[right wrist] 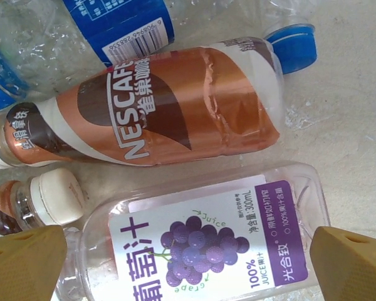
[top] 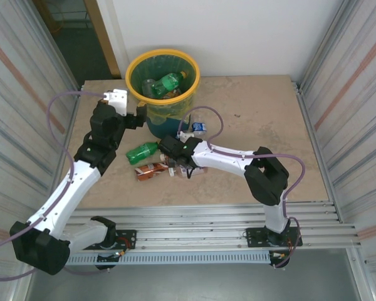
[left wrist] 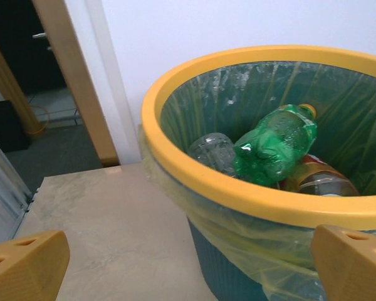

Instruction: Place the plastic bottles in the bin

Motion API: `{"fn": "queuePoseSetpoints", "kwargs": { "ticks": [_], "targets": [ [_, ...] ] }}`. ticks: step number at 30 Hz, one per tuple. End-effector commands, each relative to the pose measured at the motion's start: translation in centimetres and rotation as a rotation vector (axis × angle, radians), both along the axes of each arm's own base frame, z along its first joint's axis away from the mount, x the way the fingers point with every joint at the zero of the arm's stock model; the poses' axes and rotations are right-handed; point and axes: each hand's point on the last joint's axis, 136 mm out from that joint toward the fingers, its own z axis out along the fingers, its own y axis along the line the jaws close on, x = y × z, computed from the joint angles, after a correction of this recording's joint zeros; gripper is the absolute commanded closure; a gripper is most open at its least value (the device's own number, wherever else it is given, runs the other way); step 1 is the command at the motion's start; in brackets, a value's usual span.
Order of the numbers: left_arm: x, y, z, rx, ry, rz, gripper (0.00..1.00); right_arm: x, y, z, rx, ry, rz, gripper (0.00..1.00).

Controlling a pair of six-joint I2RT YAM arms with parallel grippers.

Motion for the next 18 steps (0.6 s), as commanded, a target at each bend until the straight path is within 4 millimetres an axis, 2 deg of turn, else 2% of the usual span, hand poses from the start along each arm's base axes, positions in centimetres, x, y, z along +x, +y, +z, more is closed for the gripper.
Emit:
{"fn": "queuePoseSetpoints", "kwargs": {
  "ticks": [1, 7, 18],
  "targets": [
    [-0.5, 1.8, 0.9, -0.054, -0.053, 0.074, 0.01, -0.2, -0.1, -0.1, -0.071, -0.005, 0.030, 0.02],
    [-0.8, 2.5, -0.3, -0.065, -0.040, 0.099, 0.01, -0.2, 0.6, -0.4, -0.076, 0.005, 0.062, 0.02],
    [-0.5, 2.9, -1.4, -0.093, -0.017, 0.108, 0.01, -0.8, 0.5, -1.5, -0.116, 0.041, 0.073, 0.02]
  ]
}}
